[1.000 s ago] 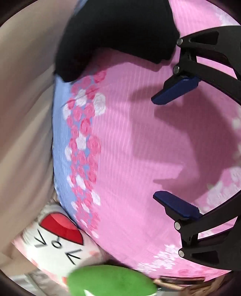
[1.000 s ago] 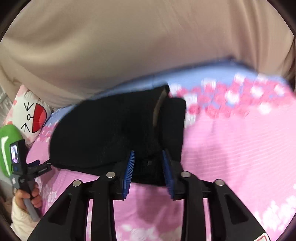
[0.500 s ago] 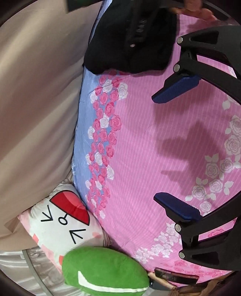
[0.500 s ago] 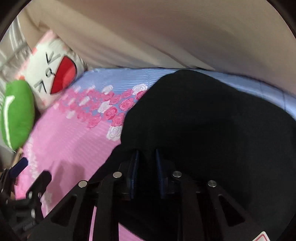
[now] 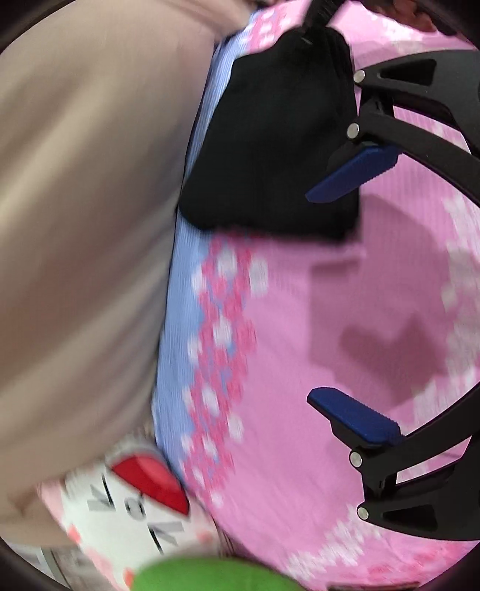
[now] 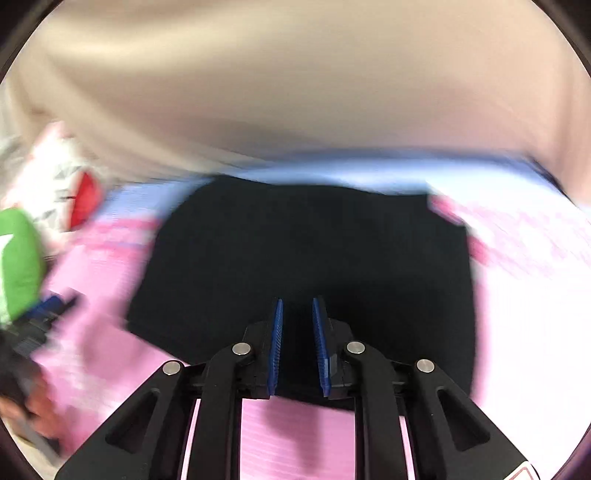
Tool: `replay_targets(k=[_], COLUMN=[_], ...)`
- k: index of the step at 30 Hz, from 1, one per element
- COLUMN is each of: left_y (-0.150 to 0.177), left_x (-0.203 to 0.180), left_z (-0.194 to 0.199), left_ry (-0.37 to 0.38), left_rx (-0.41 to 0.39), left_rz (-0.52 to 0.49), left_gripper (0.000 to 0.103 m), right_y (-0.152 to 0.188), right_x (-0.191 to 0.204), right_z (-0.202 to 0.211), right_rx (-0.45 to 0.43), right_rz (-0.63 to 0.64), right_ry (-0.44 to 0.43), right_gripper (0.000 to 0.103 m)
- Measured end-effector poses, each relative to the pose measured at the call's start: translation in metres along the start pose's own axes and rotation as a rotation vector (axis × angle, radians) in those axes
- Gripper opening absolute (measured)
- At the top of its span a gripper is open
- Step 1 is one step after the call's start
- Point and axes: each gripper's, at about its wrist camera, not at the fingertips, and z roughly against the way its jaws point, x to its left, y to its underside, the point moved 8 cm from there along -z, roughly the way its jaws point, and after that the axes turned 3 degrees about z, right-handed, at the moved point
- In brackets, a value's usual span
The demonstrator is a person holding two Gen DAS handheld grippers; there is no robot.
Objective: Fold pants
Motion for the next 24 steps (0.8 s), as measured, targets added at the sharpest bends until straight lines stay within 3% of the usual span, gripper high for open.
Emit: replay_targets(k=[1,3,7,8,10,12,14,16,18,20,23,24], left_y=[0.001,0.01,0.015,0.015,0.014,0.012,0.008,0.003,-0.002,-0.006,-0.004,-0.002], left_x=[-0.012,-0.033,-0.045,-0.045,-0.043,-0.041,-0.039,-0.04,-0.042,-0.045,-0.047,-0.048], left_z=[-0.009,-0.033,-0.04,-0.04,-0.039,-0.037,-0.034,-0.03,-0.023,-0.014,-0.018,-0.024], left_ry=[-0.003,-0.068,-0.09,-0.098,-0.102,-0.103,-0.109,-0.092,-0.049,-0.012,-0.007,-0.002], left_rx=[0.015,0.084,0.085,0.085,0.089,0.094,0.087,0.084,0.084,0.066,0.07,0.089], left_rz=[-0.04,-0.139,-0.151,-0.146,-0.129,-0.116,-0.105,-0.088,-0.066,-0.054,-0.055,-0.049], left_gripper=[0.098,0.098,0.098,0.098,0.098,0.098,0.098,0.098,0.098,0.098,0.098,0.098], right_y=[0.007,0.009,-0.015,-0.019,-0.027,-0.026,-0.029,-0.039,-0.052,-0.054,-0.035,-0.023], right_x=[-0.014,-0.025,-0.03,-0.032,-0.045,-0.053,-0.047,-0.034,-0.036,-0.049,-0.079,-0.087], right_z=[-0.003,0.007,0.02,0.018,0.004,-0.022,-0.028,-0.014,0.013,0.036,0.0,-0.016], right_rx=[0.005,-0.006,-0.077,-0.084,-0.063,-0.006,-0.014,-0.043,-0.099,-0.151,-0.058,-0.015], right_rz=[-0.034,-0.142,-0.125,-0.123,-0.113,-0.142,-0.12,-0.068,-0.091,-0.077,-0.104,-0.122], right_ry=[-0.033,-0.151,-0.096,-0.056,-0.004,-0.03,-0.036,-0.042,-0.111,-0.068,0.042,0.028], right_gripper=[0.003,0.006,0.054,0.056,0.056,0.058,0.049,0.006,0.006,0.006,0.01,0.016])
